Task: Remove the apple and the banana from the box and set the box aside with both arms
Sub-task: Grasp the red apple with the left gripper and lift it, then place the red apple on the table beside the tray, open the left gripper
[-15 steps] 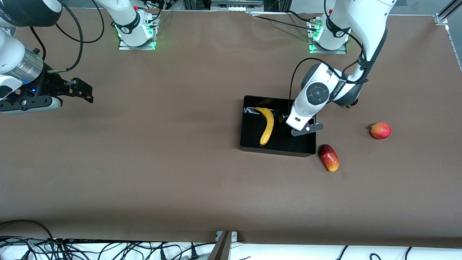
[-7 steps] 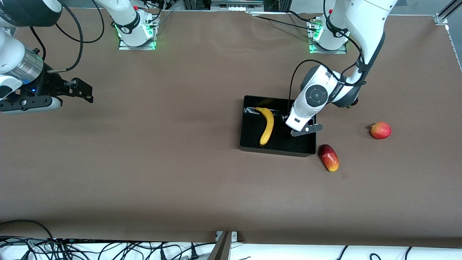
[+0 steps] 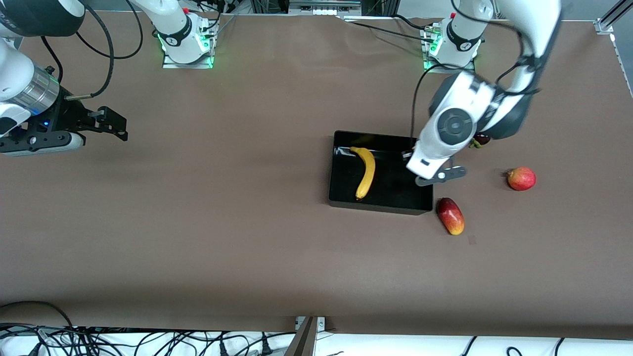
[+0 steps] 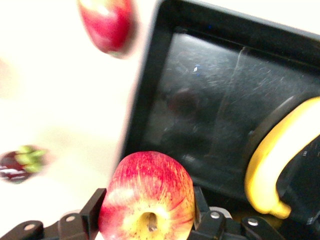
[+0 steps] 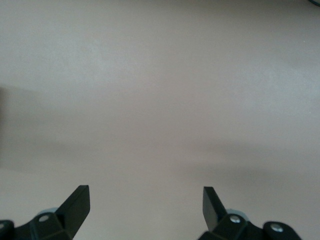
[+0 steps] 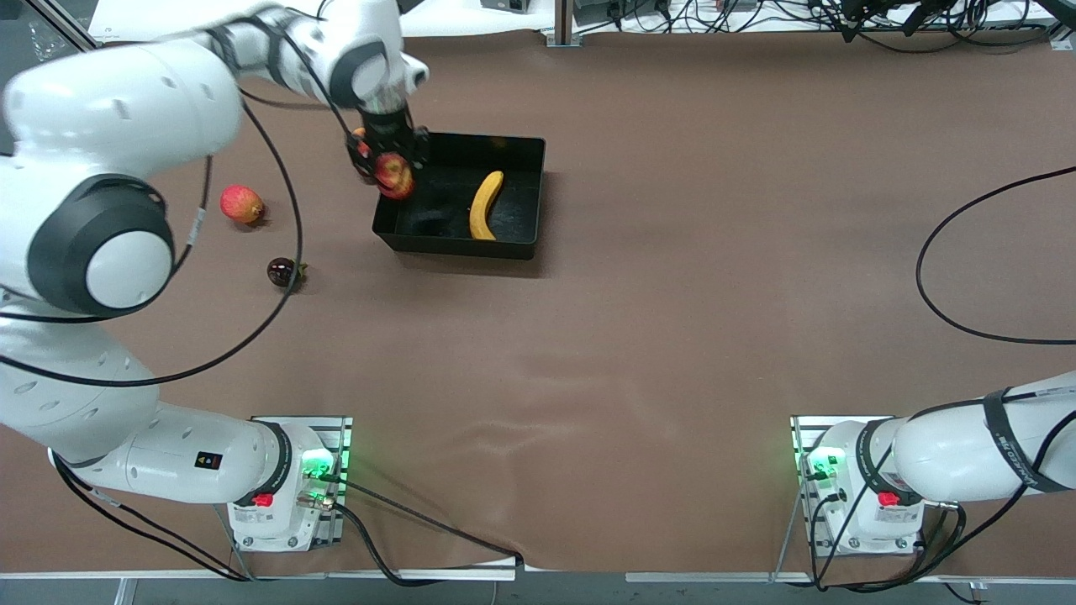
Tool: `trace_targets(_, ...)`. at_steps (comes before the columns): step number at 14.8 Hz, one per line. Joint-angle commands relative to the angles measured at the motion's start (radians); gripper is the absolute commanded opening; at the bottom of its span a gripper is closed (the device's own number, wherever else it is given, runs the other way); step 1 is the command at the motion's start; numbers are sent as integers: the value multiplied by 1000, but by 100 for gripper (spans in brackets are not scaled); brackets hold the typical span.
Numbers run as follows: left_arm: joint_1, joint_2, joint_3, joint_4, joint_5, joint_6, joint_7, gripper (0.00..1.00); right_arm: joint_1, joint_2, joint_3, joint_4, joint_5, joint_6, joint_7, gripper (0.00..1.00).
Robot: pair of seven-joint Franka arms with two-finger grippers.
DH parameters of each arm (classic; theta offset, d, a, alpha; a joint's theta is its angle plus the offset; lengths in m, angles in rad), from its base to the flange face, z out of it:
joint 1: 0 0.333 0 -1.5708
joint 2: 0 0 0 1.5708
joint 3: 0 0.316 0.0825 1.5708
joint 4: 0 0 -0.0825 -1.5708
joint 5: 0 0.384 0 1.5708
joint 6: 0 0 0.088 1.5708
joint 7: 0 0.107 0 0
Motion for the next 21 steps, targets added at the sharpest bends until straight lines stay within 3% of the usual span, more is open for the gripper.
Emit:
trace_targets(1, 85, -49, 20, 1, 14, -79, 242, 25, -11, -7, 11, 4, -12, -2, 0, 100)
trace_targets(5, 193, -96, 41, -155, 14, 22, 511, 27, -11, -7, 11, 4, -12, -2, 0, 100)
trace_targets(7, 214, -112, 53, -296, 13, 205, 611, 29, -11, -8, 11, 4, -12, -2, 0, 100)
trace_targets(11, 216, -101, 55, -508, 13, 502, 605, 32, -11, -7, 11, 4, -12, -2, 0, 100)
trace_targets(14, 211, -74, 55, -540, 13, 559, 604, 45, -11, -7, 11, 4, -12, -2, 0, 100)
trace_targets(15, 205, -60, 55, -540, 11, 571, 591, 59, -11, -7, 11, 4, -12, -2, 0, 100)
trace_targets(16, 204, -54, 55, -540, 11, 585, 567, 64, -11, -8, 11, 4, -12, -2, 0, 100)
trace_targets(17, 201, -44, 55, -539, 13, 590, 559, 76, -11, -7, 11, 4, -12, -2, 0, 100)
trace_targets(18, 201, -41, 55, -539, 11, 591, 555, 95, -11, -7, 11, 4, -12, -2, 0, 100)
trace_targets(21, 202, -82, 55, -533, 11, 572, 554, 100, -11, -7, 11, 4, -12, -2, 0, 100)
